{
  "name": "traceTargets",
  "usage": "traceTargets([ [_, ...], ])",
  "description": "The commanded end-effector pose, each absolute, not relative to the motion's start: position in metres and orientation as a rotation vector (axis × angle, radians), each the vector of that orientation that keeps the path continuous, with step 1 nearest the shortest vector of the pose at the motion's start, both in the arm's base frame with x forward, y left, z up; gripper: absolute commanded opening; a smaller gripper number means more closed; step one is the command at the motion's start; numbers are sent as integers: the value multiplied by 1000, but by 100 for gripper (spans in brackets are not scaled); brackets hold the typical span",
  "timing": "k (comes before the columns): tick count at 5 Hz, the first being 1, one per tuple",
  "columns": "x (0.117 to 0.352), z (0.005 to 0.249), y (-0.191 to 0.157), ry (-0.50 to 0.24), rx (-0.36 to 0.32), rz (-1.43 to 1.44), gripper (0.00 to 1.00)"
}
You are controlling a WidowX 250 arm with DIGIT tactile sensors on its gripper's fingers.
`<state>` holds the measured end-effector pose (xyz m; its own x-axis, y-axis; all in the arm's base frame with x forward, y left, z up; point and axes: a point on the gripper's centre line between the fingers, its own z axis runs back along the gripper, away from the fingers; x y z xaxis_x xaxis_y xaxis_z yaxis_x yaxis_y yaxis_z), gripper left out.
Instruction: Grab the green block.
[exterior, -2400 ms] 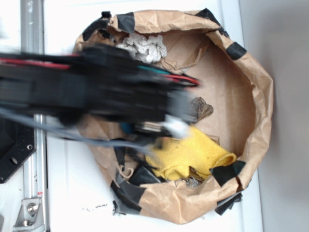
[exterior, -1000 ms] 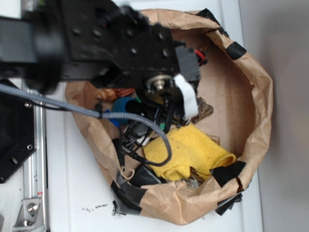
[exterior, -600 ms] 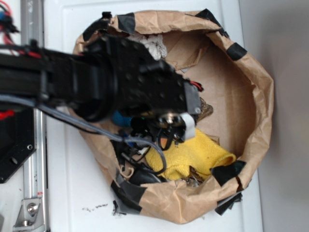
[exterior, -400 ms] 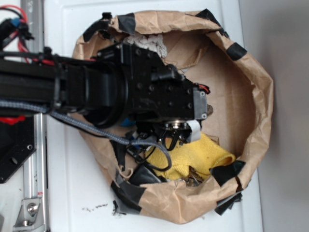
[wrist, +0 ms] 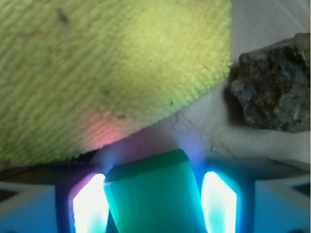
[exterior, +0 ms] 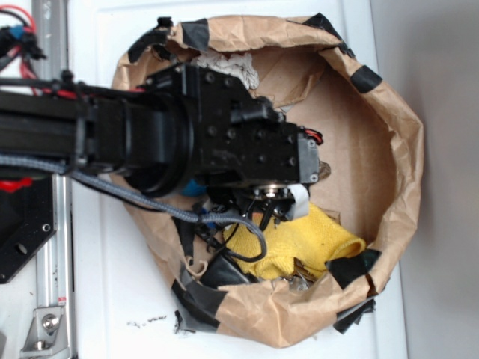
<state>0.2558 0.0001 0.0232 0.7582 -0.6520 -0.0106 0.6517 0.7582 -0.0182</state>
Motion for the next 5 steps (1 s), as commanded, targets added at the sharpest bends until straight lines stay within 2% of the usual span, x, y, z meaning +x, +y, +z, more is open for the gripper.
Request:
traceTargets([
  [1,268,131,21,-190,29,-438,0],
  [2,269,171,20,-225,-22,-217,0],
  [3,262,165,26,-197,-58,-19,0],
  [4,259,161,27,-171,-72,45,0],
  [5,259,160,28,-179,-77,55,0],
])
